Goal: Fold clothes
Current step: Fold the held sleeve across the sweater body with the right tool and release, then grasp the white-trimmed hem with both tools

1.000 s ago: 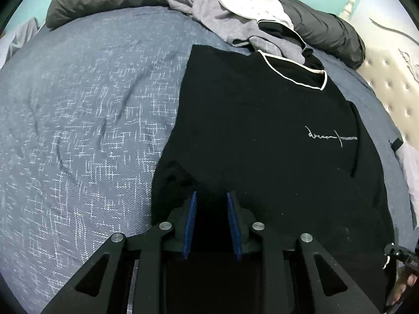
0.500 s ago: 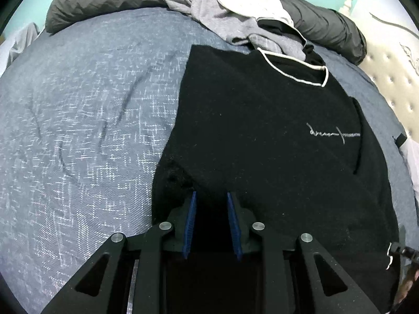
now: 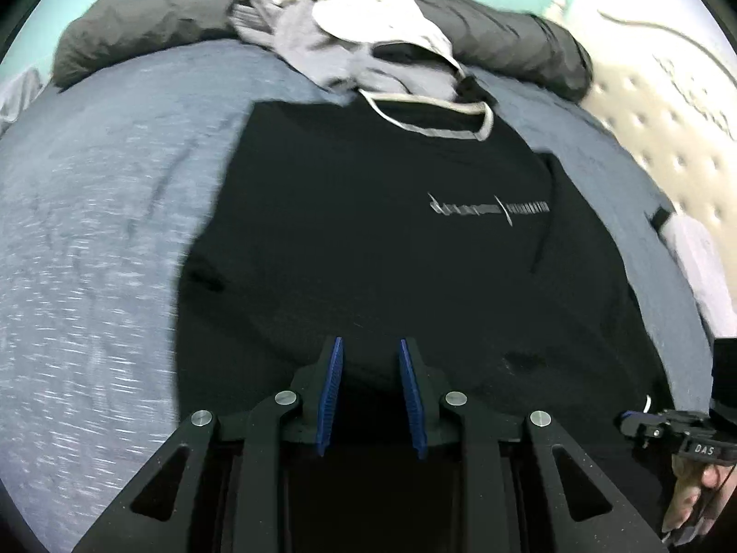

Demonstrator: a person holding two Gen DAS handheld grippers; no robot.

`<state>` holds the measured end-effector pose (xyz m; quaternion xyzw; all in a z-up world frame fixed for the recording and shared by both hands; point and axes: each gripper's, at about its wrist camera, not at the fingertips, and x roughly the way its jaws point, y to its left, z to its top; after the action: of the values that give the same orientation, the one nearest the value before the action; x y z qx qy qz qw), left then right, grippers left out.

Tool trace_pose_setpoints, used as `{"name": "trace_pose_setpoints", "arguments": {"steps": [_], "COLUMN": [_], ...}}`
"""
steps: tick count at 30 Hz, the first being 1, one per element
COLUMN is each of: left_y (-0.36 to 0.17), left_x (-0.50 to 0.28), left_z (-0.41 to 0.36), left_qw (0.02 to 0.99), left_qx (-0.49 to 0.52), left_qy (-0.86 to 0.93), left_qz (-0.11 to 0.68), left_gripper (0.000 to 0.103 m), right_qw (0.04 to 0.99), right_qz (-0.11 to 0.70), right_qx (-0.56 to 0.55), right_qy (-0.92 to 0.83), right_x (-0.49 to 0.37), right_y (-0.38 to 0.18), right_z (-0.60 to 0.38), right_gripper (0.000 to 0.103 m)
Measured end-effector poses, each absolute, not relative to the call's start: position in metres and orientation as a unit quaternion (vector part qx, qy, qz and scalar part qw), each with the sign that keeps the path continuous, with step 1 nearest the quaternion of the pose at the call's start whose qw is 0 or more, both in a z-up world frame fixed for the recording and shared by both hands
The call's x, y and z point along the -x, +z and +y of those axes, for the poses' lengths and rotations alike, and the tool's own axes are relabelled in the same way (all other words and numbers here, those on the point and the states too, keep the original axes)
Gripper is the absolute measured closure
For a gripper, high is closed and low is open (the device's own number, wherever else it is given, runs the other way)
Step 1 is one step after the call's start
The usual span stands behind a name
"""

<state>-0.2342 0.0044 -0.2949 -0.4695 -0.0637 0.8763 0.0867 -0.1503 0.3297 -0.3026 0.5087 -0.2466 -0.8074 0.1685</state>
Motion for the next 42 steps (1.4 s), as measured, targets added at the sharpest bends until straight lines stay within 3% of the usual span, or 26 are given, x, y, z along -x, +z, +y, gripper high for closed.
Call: {"name": "trace_pose_setpoints", "arguments": {"steps": [13, 17, 20, 22, 27, 34, 42], "left_y": [-0.274, -0.262, -0.257, -0.257, -0.259, -0.269, -0.295], "left_x": [0.169, 0.13, 0.099, 0.082, 0.034, -0.013, -0.033], "left_z": [-0.03, -0.042, -0.048, -0.053, -0.063, -0.065, -0.059], "left_qw": [0.065, 0.067, 0.068, 0.067, 0.08, 0.091, 0.092], "left_qx": [0.484, 0.488, 0.499, 0.51, 0.535, 0.556, 0.576], "left_qy": [0.863, 0.86, 0.854, 0.847, 0.827, 0.808, 0.785], "left_qz": [-0.129, -0.135, -0.131, -0.135, -0.154, -0.171, -0.207], "left_gripper": [0.069, 0.052, 0.052, 0.052, 0.05, 0.045, 0.044], "right_qw": [0.158, 0.154, 0.154, 0.15, 0.14, 0.132, 0.12], "right_qz": [-0.258, -0.254, -0.249, -0.254, -0.262, -0.262, -0.287], "right_qx": [-0.523, -0.49, -0.478, -0.477, -0.505, -0.56, -0.595], "right_qy": [-0.797, -0.819, -0.828, -0.828, -0.81, -0.775, -0.741], "right_x": [0.128, 0.115, 0.101, 0.086, 0.053, 0.012, -0.017], "right_y": [-0.299, -0.271, -0.252, -0.247, -0.248, -0.258, -0.271], "right_z": [0.352, 0.36, 0.368, 0.377, 0.389, 0.396, 0.399], "right_gripper": [0.098, 0.098, 0.091, 0.075, 0.073, 0.056, 0.051]}}
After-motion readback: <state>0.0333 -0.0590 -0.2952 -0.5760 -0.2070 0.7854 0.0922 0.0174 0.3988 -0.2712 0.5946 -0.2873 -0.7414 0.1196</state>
